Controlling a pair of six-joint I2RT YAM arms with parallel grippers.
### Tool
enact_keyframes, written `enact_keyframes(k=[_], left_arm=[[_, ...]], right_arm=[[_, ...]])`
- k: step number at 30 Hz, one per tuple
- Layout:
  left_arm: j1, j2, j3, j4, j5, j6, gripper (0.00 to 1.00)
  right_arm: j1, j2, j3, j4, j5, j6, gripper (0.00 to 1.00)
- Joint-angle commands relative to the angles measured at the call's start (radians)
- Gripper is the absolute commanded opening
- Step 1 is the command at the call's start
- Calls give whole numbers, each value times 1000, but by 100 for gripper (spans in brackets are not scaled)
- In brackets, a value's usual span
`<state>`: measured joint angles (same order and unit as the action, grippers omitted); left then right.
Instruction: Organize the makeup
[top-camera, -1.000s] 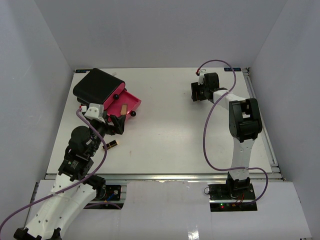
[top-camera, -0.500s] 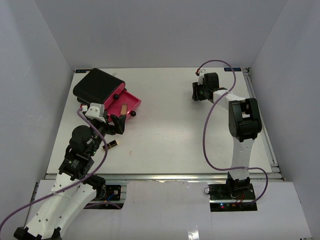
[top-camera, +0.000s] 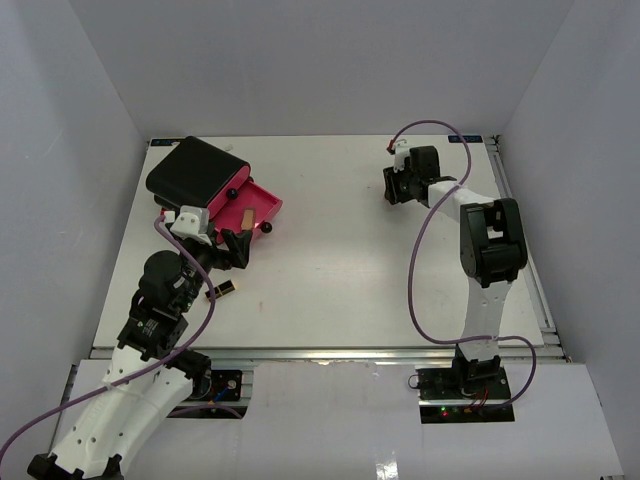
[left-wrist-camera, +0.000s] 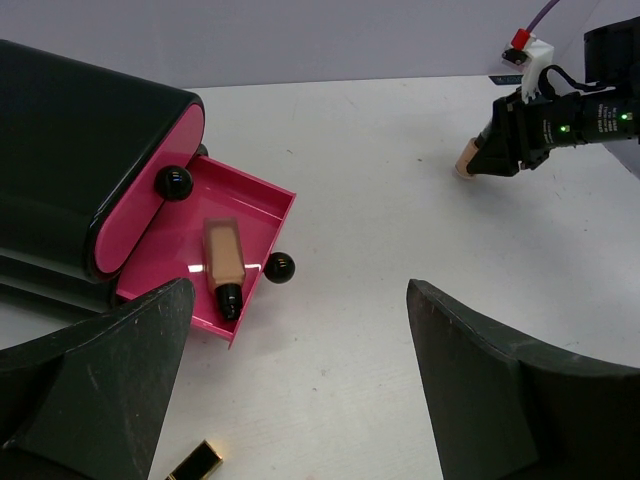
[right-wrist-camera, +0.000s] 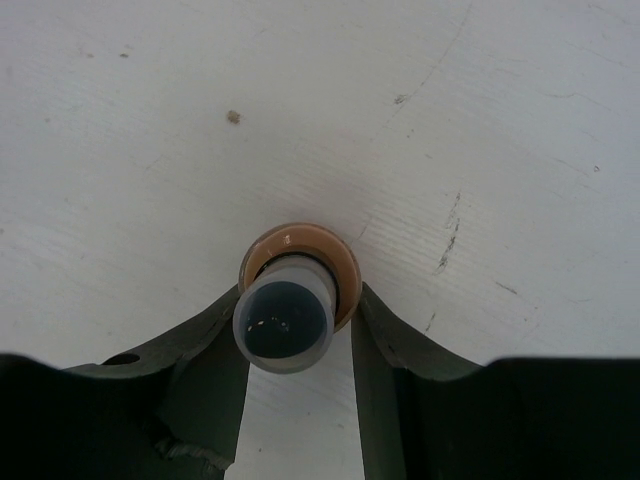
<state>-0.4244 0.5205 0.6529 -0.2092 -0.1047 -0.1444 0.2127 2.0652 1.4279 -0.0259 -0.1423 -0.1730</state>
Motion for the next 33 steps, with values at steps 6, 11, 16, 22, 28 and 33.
enact_keyframes(k=[6, 11, 16, 22, 28, 33], left_arm=[[4, -20, 1, 2, -3, -9, 98], [4, -30, 2, 1, -8, -12, 98], [4, -46, 1, -1, -33, -11, 98], [4, -94, -4, -2, -87, -9, 98], [4, -178, -6, -10, -220, -4, 98], [4, -327, -6, -23, -386, 2, 98]], right_arm=[[40, -295, -97, -109, -302, -319, 20], [114, -376, -78, -248, -328, -509, 20], [294, -408, -4, -341, -182, -650, 19], [482, -366, 132, -352, -59, -661, 19], [617, -227, 297, -352, 114, -698, 20], [727, -75, 456, -350, 312, -824, 20]])
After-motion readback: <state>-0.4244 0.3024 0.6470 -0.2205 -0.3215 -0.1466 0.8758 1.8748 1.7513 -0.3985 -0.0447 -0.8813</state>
